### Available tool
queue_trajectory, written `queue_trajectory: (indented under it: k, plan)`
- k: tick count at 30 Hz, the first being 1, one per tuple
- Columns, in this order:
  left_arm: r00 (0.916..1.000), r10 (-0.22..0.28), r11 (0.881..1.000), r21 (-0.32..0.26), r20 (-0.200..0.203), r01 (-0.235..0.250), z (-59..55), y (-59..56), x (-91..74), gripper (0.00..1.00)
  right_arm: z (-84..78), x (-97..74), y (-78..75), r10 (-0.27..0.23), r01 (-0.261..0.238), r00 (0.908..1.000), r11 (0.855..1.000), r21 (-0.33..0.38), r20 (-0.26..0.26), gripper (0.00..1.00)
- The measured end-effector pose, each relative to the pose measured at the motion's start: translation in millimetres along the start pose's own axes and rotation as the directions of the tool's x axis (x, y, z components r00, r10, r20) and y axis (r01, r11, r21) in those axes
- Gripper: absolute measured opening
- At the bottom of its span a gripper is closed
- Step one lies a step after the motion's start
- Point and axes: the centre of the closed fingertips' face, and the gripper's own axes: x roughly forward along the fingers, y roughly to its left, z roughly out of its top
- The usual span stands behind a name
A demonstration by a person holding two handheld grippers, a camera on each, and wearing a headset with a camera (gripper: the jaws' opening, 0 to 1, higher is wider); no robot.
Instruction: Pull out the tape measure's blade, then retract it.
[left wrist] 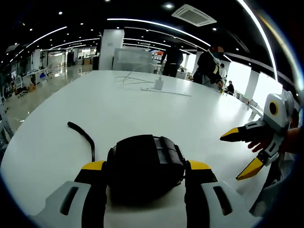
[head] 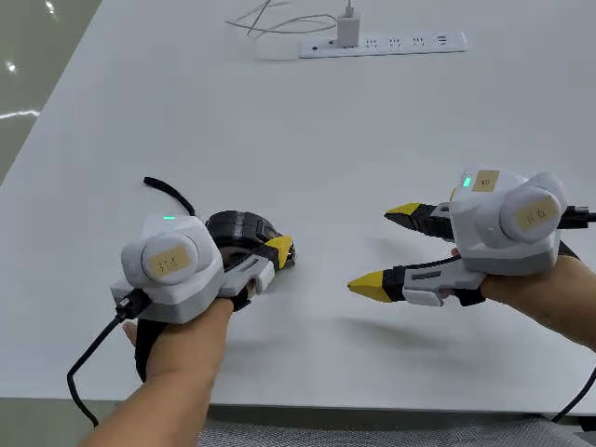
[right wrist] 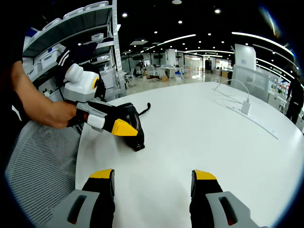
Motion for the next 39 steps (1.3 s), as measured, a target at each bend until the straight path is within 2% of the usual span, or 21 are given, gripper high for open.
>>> queue_trajectory:
  k: [5, 7, 10, 14, 23, 28, 31, 36, 39]
  plan:
    - [0.9997, -0.023, 1.000, 0.000, -0.005, 0.023, -0.5, -0.4, -5.1, 0.70, -2.6, -6.2, -0.2, -0.018, 0.018, 0.9998, 1.000, 0.017, 0.003, 0.63]
    - [0.9997, -0.022, 0.999, 0.030, 0.001, 0.022, 1.4, 1.5, -8.2, 0.71, -4.6, -8.8, 0.9, -0.023, 0.023, 0.9997, 1.000, 0.020, 0.000, 0.63]
    - [0.9996, -0.029, 0.999, 0.046, 0.001, 0.029, 3.1, 4.7, -12.9, 0.72, -6.8, -13.0, 1.8, -0.031, 0.031, 0.9995, 0.999, 0.026, -0.004, 0.64]
    - [0.9977, -0.066, 0.997, 0.033, -0.016, 0.066, 3.0, 5.6, -19.3, 0.81, -8.7, -19.7, 4.0, -0.045, 0.045, 0.9990, 0.998, 0.038, -0.005, 0.65]
    - [0.9922, -0.124, 0.987, 0.100, -0.013, 0.125, 11.4, 8.7, -38.8, 0.86, -16.5, -38.5, 10.5, -0.091, 0.092, 0.9957, 0.993, 0.080, -0.017, 0.71]
    - [0.9818, -0.190, 0.977, 0.096, -0.007, 0.189, 17.2, 2.1, -49.8, 0.90, -15.9, -51.6, 15.7, -0.115, 0.116, 0.9933, 0.989, 0.097, -0.010, 0.74]
    - [0.9786, -0.206, 0.972, 0.110, -0.011, 0.206, 17.1, 3.2, -54.9, 0.96, -12.7, -59.2, 17.3, -0.132, 0.131, 0.9913, 0.987, 0.097, -0.004, 0.76]
    - [0.9646, -0.262, 0.957, 0.120, -0.026, 0.264, 15.4, -0.2, -64.4, 0.97, -6.4, -72.3, 16.3, -0.161, 0.159, 0.9869, 0.983, 0.095, 0.012, 0.79]
    - [0.9613, -0.274, 0.951, 0.139, -0.026, 0.275, 15.5, 0.2, -67.5, 0.99, -4.4, -77.7, 14.9, -0.176, 0.174, 0.9842, 0.979, 0.102, 0.016, 0.82]
